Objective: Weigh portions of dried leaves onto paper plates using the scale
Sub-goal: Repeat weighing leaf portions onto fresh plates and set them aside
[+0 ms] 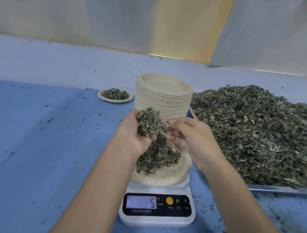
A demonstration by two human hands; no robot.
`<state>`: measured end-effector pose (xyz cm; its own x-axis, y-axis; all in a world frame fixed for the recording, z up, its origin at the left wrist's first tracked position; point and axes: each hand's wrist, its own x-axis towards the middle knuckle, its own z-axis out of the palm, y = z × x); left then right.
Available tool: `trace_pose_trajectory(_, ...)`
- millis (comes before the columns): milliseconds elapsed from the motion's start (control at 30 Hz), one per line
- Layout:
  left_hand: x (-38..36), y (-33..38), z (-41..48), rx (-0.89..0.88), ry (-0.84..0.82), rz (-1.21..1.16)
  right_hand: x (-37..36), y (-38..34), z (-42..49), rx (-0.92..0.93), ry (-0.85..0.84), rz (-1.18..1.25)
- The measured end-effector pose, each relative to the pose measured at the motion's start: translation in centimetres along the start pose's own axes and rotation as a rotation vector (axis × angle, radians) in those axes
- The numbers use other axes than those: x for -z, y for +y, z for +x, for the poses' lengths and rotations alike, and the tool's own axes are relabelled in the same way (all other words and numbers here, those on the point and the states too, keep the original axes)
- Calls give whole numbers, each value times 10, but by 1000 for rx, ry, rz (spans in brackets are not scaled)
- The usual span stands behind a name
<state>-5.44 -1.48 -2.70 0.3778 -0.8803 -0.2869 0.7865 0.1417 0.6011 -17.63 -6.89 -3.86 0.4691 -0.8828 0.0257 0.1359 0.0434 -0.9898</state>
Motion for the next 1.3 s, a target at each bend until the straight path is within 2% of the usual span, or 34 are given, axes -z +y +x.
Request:
trace_pose_trajectory(467,7,5,4,-96,90,77,10,-1,-1,-69,-43,-292)
trace_pose_trajectory(867,14,4,14,-162,137,77,14,8,5,-30,52,-485)
trace_pose_trajectory(1300,16,5,19,-252,164,74,5,5,-4,251,118,-512)
